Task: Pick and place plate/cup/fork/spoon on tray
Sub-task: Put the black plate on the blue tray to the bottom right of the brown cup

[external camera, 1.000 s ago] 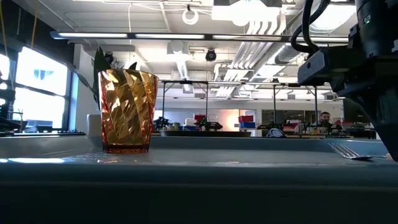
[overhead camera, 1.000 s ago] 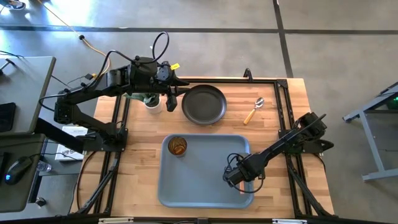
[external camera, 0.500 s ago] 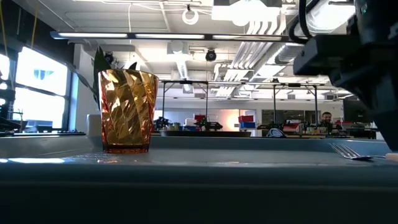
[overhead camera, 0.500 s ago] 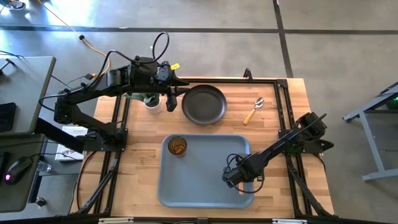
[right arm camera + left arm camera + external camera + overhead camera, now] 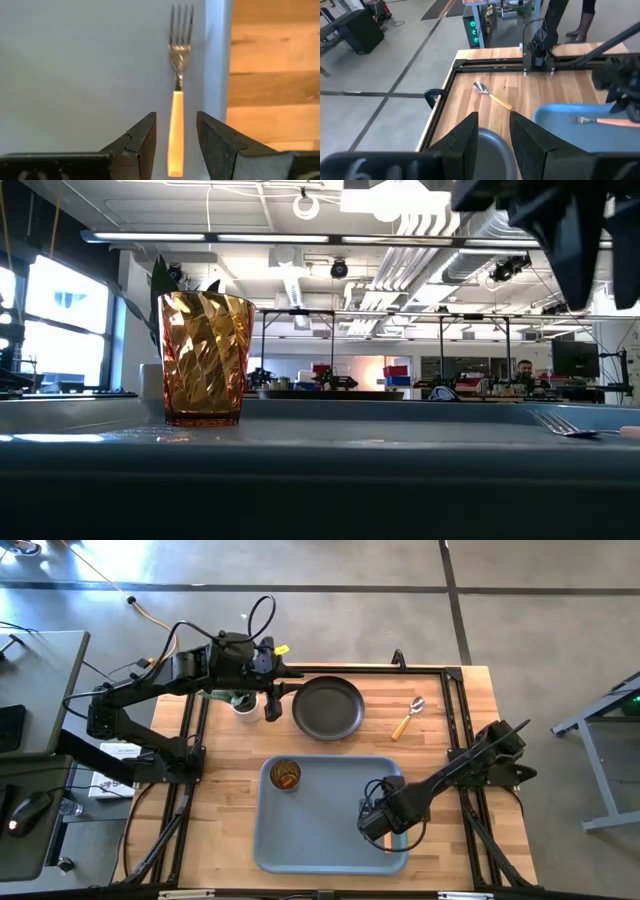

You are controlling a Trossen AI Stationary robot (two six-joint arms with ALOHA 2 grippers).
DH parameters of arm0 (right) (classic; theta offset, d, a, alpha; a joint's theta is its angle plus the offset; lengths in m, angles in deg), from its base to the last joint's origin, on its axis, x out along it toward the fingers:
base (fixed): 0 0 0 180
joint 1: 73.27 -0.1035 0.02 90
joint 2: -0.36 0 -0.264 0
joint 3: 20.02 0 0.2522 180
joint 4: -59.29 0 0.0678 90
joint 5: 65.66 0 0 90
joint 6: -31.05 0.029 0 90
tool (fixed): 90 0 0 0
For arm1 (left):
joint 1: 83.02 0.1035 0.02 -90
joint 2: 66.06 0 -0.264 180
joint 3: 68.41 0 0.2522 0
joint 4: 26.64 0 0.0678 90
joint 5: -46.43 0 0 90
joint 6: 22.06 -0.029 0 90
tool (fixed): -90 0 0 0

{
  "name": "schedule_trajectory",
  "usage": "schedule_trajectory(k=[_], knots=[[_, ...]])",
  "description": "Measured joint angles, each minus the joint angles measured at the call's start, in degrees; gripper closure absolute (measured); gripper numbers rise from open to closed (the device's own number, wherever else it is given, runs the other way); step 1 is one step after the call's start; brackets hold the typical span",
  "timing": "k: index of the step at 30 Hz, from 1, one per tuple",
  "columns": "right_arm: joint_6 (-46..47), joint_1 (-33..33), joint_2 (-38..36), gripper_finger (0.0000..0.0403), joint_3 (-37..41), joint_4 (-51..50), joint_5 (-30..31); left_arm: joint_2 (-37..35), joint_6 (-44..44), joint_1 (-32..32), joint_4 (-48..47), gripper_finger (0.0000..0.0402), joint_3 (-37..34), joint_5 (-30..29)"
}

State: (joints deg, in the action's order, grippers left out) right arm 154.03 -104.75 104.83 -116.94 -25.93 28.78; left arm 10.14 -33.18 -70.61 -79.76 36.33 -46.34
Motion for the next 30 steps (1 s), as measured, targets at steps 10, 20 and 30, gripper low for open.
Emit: schedule_trajectory(k=[10,20,30], knots=[[0.6,0.4,0.0,0.0272,-5.2,-4.3,8.5,0.0,-3.6,0.0,-0.4,0.03,0.0,0.0],[-1.0,2.2,0.0,0.0272,-11.5,-12.0,14.4,0.0,-6.5,2.8,-0.2,0.03,0.0,-0.1],[-9.0,4.6,-1.7,0.0272,-18.1,-18.6,21.5,1.0,-9.0,5.7,0.9,0.03,0.0,-0.1]])
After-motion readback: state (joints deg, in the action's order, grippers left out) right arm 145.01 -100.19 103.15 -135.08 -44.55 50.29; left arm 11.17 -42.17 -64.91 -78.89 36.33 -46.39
